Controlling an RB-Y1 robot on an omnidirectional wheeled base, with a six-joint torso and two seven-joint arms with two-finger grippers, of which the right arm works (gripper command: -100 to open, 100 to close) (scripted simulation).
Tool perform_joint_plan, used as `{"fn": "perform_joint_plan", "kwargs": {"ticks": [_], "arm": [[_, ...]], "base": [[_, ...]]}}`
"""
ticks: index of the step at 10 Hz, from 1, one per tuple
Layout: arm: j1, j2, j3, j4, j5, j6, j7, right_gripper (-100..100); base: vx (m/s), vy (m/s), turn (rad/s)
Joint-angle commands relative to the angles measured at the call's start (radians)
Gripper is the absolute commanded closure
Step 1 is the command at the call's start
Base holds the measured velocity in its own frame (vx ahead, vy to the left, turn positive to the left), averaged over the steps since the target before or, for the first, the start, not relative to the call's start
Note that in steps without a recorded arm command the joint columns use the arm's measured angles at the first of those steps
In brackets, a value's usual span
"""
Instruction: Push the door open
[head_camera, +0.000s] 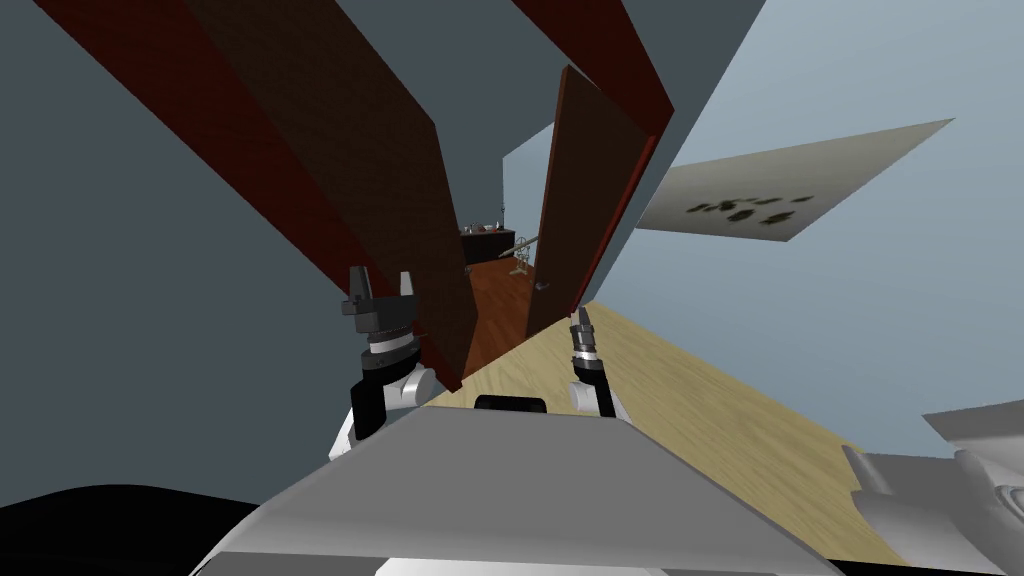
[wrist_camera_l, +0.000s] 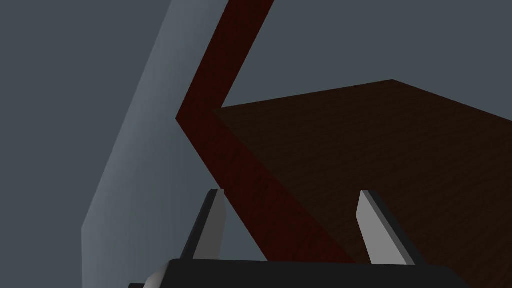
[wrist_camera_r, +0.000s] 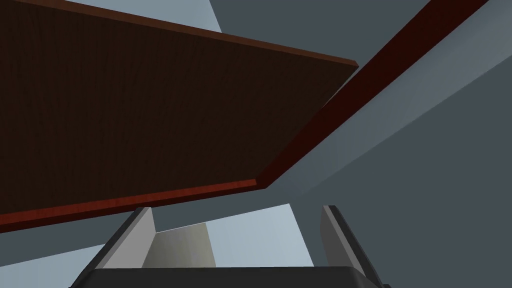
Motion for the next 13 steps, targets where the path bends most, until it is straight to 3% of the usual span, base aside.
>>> {"fn": "perform_joint_plan", "kwargs": {"ticks": [1,13], "arm": [[-0.017,0.002,0.006,0.037,-0.007,-0.003,0.004,-100],[-0.116,0.007,0.042,0.302,-0.061,-0.029,0.018,-100]], "base": [[0.06,-0.11,0.118],[0.061,-0.116,0.121]]}}
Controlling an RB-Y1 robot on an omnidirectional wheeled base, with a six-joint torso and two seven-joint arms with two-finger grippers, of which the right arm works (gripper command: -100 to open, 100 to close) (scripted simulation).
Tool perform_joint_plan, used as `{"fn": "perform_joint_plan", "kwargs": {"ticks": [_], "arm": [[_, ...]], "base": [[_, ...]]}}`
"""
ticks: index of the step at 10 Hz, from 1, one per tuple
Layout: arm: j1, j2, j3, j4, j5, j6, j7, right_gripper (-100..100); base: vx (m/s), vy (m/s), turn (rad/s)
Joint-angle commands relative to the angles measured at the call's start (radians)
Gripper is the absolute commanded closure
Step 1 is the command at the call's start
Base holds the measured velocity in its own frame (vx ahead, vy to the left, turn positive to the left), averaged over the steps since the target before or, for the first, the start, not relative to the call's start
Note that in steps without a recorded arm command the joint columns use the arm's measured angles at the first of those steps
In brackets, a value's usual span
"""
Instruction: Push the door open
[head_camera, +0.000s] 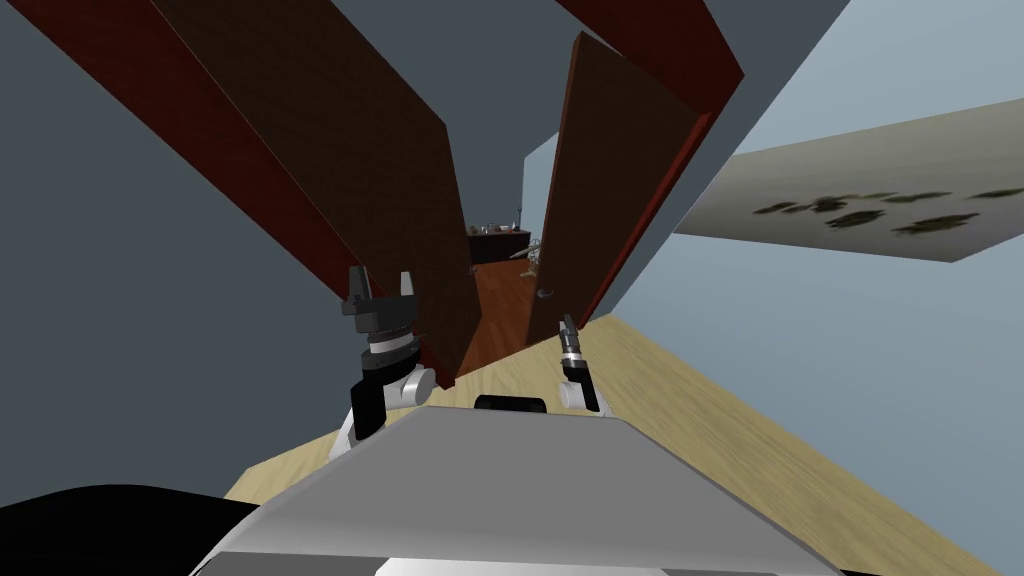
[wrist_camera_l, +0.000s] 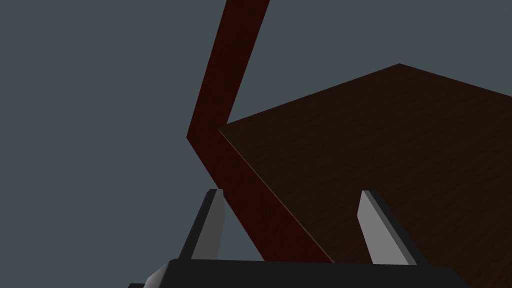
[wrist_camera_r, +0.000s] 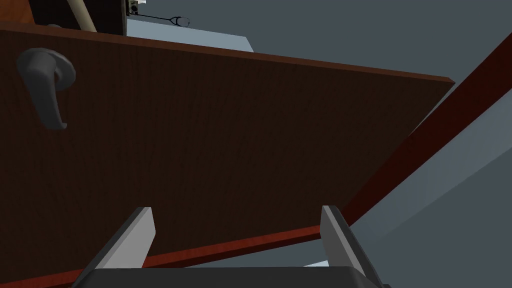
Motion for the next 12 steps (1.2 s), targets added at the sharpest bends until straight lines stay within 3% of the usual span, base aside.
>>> {"fn": "perform_joint_plan", "kwargs": {"ticks": [1,12], "arm": [[-0.019,0.001,0.003,0.046,-0.008,-0.007,0.001,-100],[-0.108,0.024,0.036,0.281,-0.056,-0.03,0.014,-100]], "base": [[0.047,-0.12,0.133],[0.044,-0.123,0.117]]}}
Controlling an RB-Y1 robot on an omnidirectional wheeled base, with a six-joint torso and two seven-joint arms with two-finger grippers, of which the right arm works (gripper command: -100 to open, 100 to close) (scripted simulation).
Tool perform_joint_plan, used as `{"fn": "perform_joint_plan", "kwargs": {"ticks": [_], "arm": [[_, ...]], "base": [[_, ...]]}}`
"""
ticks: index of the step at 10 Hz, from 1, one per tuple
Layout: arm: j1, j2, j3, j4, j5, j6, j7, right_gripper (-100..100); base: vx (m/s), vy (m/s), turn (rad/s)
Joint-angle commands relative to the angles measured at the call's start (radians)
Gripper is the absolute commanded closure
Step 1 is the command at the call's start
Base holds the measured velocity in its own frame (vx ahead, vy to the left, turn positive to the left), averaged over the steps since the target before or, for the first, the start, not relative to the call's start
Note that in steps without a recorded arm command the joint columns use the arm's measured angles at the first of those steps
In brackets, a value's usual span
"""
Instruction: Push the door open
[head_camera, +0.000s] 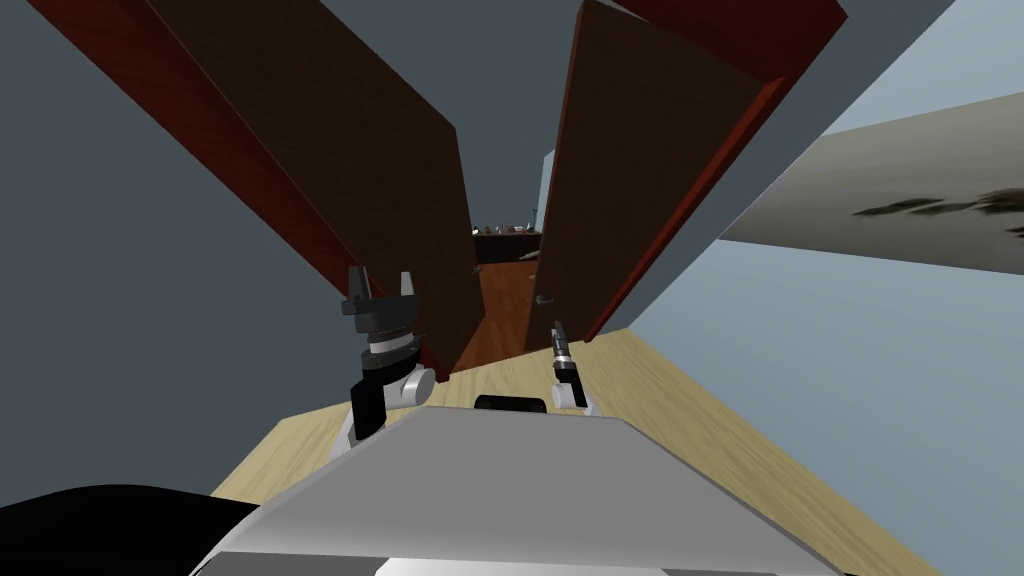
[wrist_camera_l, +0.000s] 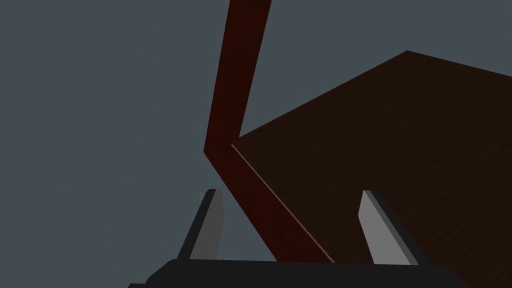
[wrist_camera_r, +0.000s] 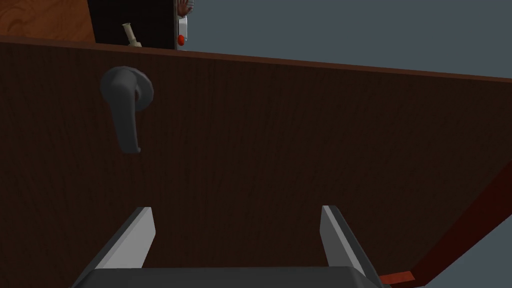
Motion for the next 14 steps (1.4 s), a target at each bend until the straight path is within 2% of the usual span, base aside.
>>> {"fn": "perform_joint_plan", "kwargs": {"ticks": [1,5,6,10,14], "arm": [[-0.019,0.006,0.003,0.041,-0.007,-0.004,0.002,-100],[-0.048,0.018,0.014,0.119,-0.023,-0.012,0.007,-100],[-0.048,0.018,0.014,0.119,-0.023,-0.012,0.007,-100],[-0.076,0.033,0.024,0.193,-0.038,-0.019,0.011,-100],[-0.106,0.053,0.035,0.273,-0.054,-0.027,0.015,-100]], "base": [[0.027,-0.135,0.118],[0.026,-0.122,0.109],[0.02,-0.07,0.026],[0.032,-0.091,0.093],[0.026,-0.147,0.111]]}}
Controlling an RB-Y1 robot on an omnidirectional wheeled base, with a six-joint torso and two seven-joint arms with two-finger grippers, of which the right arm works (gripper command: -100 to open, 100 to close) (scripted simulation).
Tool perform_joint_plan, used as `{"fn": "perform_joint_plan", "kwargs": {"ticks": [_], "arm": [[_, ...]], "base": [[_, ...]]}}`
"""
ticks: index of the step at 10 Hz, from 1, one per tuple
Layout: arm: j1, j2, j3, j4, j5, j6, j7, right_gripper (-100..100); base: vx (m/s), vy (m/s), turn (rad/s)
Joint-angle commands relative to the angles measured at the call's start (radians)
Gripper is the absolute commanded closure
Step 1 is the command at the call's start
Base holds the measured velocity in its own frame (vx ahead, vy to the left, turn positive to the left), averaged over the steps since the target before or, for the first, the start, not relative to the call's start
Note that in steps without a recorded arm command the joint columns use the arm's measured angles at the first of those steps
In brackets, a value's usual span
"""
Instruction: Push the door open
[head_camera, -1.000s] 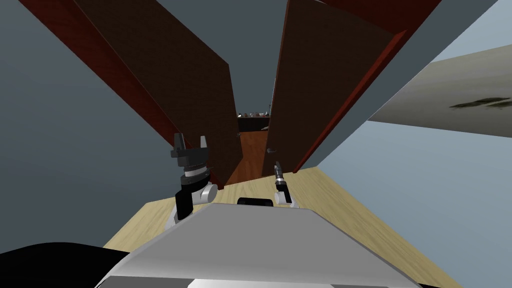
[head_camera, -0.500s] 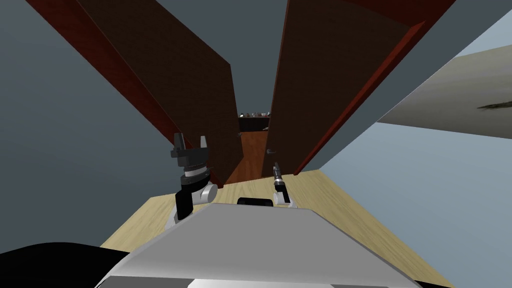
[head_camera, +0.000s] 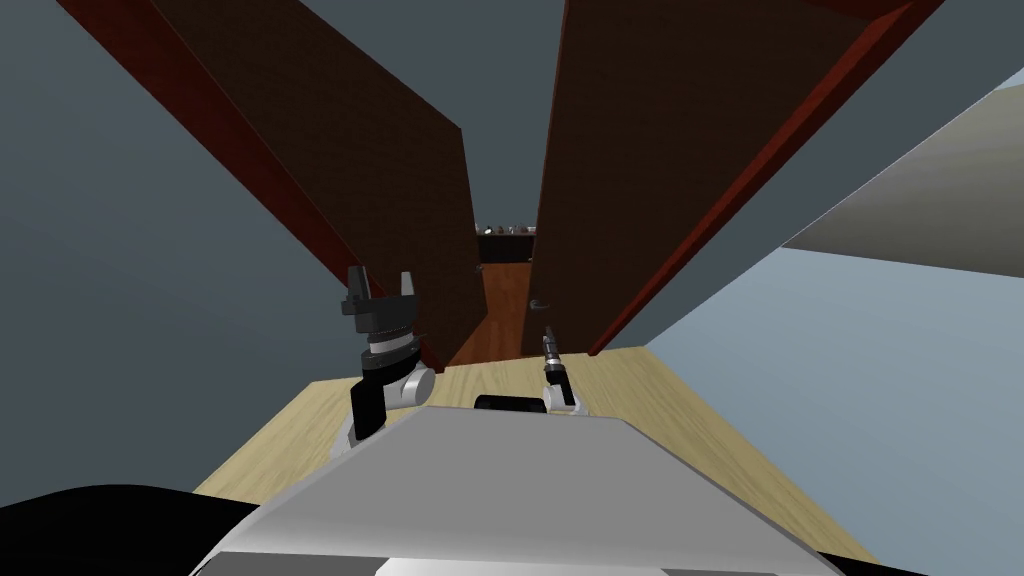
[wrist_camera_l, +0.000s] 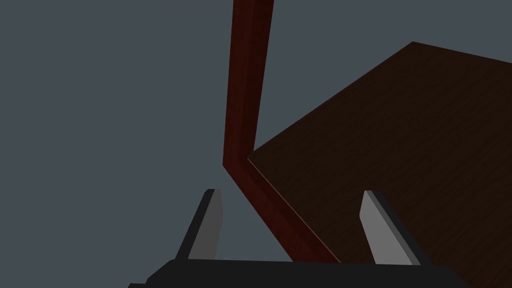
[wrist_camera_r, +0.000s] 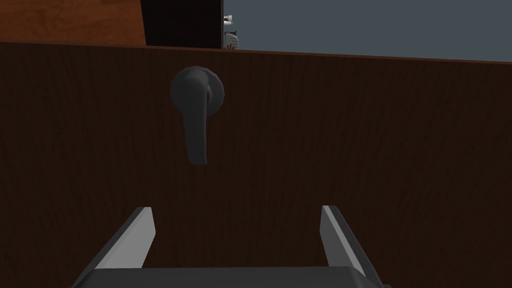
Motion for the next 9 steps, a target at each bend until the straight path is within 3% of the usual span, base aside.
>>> {"fn": "perform_joint_plan", "kwargs": {"ticks": [1,9], "arm": [[-0.014,0.01,0.006,0.039,-0.008,-0.003,0.002,-100],[-0.061,0.057,0.023,0.164,-0.034,-0.015,0.009,-100]], "base": [[0.045,-0.144,0.133],[0.03,-0.123,0.091]]}}
